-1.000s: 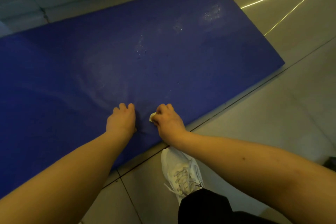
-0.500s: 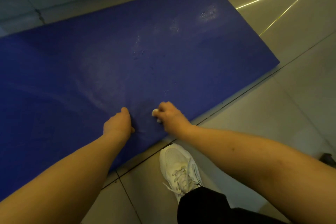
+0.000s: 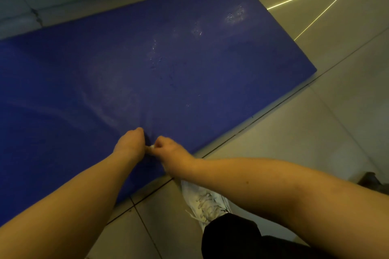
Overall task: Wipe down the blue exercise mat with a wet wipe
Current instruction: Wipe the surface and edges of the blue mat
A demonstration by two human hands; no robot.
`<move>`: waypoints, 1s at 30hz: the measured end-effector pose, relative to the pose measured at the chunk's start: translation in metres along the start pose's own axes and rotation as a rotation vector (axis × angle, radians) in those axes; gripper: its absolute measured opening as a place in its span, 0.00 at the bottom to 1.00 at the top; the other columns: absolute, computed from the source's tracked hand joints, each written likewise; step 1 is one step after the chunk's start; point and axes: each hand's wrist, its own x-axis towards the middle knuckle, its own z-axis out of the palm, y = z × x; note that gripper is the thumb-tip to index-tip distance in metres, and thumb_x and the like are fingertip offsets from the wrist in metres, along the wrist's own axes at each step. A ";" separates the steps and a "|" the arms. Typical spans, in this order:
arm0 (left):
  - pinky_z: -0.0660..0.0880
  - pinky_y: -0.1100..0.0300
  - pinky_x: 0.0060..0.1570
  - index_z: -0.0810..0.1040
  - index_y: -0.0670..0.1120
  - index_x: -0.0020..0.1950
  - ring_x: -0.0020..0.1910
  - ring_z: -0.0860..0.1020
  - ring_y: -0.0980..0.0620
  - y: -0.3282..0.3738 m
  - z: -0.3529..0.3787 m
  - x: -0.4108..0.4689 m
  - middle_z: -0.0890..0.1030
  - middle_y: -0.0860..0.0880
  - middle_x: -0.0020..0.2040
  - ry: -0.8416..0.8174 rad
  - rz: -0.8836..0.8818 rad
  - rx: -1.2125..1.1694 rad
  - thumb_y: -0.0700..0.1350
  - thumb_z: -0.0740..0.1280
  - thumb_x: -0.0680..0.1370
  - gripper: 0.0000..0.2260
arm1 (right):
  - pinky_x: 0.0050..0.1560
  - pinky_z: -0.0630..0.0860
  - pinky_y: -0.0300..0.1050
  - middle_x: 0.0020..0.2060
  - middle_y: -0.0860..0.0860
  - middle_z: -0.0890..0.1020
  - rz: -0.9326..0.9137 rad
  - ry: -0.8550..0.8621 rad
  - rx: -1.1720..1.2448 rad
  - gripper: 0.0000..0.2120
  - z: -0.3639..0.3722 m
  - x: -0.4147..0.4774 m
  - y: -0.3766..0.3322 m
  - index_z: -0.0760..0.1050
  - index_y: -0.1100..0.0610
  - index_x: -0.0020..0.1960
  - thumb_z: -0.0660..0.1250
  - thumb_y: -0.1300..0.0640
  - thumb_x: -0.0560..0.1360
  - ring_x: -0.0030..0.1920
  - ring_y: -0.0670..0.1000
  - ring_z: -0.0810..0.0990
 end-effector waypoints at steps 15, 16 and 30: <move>0.73 0.51 0.45 0.69 0.45 0.53 0.45 0.74 0.45 -0.002 -0.003 -0.003 0.75 0.44 0.52 -0.050 0.038 -0.116 0.46 0.73 0.77 0.14 | 0.50 0.71 0.48 0.52 0.56 0.75 0.433 0.453 -0.140 0.12 -0.056 -0.010 0.113 0.79 0.57 0.60 0.63 0.65 0.80 0.53 0.58 0.72; 0.72 0.51 0.44 0.68 0.45 0.52 0.45 0.74 0.45 -0.001 -0.003 -0.003 0.74 0.44 0.51 -0.052 0.039 -0.110 0.46 0.73 0.77 0.14 | 0.48 0.69 0.46 0.52 0.56 0.74 0.420 0.444 -0.106 0.11 -0.048 -0.007 0.100 0.78 0.57 0.59 0.63 0.66 0.80 0.52 0.57 0.71; 0.72 0.52 0.44 0.67 0.46 0.51 0.44 0.72 0.46 -0.003 -0.005 -0.003 0.73 0.45 0.49 -0.054 0.041 -0.108 0.47 0.73 0.77 0.15 | 0.42 0.73 0.50 0.44 0.58 0.77 -0.162 0.194 -0.161 0.11 -0.042 -0.017 0.085 0.82 0.57 0.56 0.72 0.64 0.74 0.43 0.60 0.76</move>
